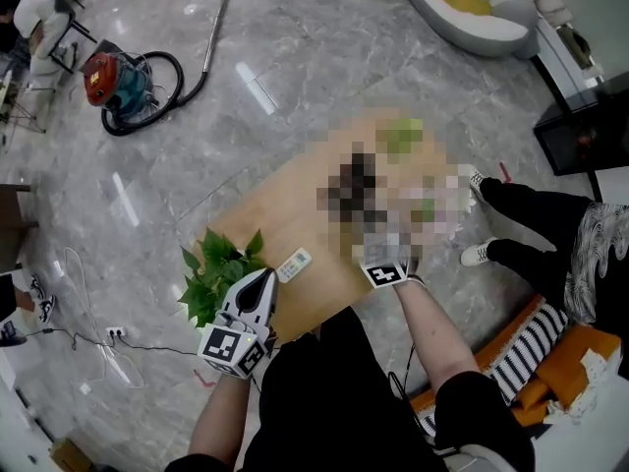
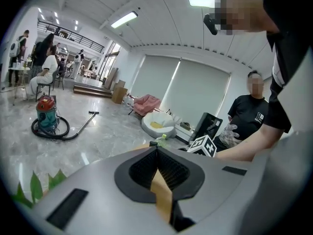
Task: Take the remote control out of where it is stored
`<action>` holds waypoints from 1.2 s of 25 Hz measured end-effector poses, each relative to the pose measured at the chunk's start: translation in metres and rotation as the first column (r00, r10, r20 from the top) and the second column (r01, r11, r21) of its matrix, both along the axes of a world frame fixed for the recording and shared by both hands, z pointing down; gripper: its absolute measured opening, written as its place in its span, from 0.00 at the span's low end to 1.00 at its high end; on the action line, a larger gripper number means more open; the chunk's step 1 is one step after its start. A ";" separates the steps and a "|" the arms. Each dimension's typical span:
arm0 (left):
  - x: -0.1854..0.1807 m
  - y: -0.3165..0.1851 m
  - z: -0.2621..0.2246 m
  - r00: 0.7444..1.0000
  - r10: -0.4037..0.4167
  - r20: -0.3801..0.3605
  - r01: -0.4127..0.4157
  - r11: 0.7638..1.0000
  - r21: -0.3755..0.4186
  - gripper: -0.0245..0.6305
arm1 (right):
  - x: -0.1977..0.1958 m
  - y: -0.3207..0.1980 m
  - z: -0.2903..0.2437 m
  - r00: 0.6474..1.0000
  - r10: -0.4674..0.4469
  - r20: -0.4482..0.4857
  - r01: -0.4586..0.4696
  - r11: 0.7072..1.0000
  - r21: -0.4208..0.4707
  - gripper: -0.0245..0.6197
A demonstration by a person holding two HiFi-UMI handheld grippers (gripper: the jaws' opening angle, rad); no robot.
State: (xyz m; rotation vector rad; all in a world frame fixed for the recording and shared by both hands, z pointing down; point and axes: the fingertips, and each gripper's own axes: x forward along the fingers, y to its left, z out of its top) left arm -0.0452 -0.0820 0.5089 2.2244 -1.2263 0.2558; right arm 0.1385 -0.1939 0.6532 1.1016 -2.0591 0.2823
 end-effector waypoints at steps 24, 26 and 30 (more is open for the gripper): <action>0.023 0.045 0.003 0.992 0.125 0.002 -0.125 0.992 0.030 0.05 | 0.065 0.116 0.022 0.985 0.063 -0.163 -0.068 0.997 -0.026 0.14; 0.021 0.046 0.011 0.992 0.123 0.009 -0.123 0.992 0.016 0.05 | 0.068 0.125 0.052 0.975 -0.002 -0.223 -0.016 0.997 -0.080 0.14; 0.017 0.053 0.035 0.994 0.106 0.008 -0.105 0.994 -0.033 0.05 | 0.073 0.143 0.105 0.946 -0.096 -0.309 0.048 0.986 -0.159 0.15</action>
